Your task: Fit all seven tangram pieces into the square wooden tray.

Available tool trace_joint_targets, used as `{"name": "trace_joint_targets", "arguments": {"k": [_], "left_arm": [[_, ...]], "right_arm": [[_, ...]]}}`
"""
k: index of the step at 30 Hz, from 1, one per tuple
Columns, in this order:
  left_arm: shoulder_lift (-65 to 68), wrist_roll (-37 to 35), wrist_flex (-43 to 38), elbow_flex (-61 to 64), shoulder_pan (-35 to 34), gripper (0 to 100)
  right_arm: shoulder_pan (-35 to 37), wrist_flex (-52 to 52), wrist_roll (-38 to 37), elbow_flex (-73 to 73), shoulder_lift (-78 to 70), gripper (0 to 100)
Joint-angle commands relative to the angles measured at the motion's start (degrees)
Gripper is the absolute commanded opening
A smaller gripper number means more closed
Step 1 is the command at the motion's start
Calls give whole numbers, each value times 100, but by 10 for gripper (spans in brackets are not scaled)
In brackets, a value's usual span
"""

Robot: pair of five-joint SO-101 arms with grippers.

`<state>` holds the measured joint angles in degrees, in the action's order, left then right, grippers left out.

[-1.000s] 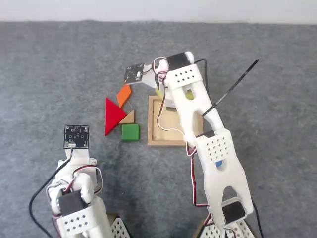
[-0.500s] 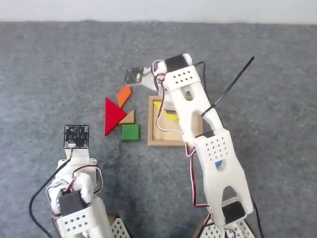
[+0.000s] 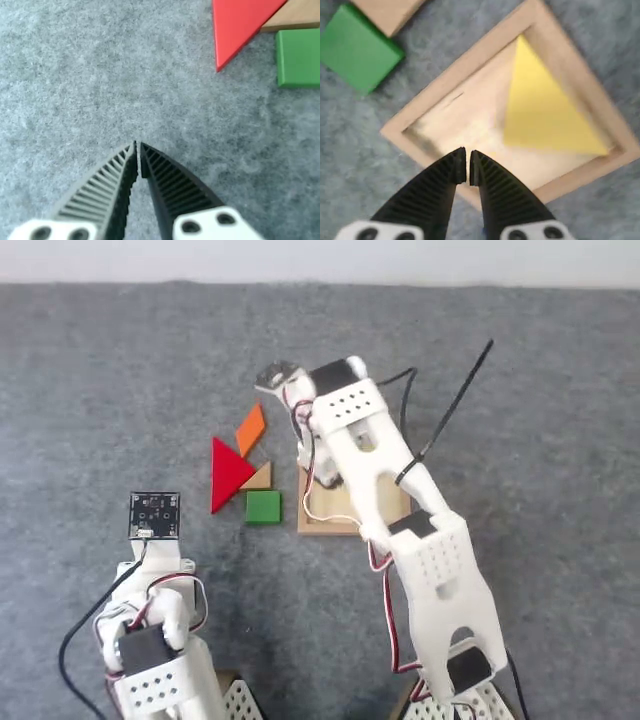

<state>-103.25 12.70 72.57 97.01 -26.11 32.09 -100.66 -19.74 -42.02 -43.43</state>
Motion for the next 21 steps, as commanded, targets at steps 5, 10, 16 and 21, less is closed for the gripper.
{"name": "trace_joint_targets", "arguments": {"k": [5, 10, 16, 21], "left_arm": [[-114, 53, 18, -75, -53, 13], [-114, 53, 18, -75, -53, 13], [-114, 53, 18, -75, -53, 13], [-114, 53, 18, -75, -53, 13]], "right_arm": [[92, 1165, 1899, 2435, 1349, 9], [-295, 2853, 2426, 3499, 1420, 13], [-822, 3284, 2558, 3490, 1411, 13], [-954, 3688, 2558, 3508, 1402, 13]]}}
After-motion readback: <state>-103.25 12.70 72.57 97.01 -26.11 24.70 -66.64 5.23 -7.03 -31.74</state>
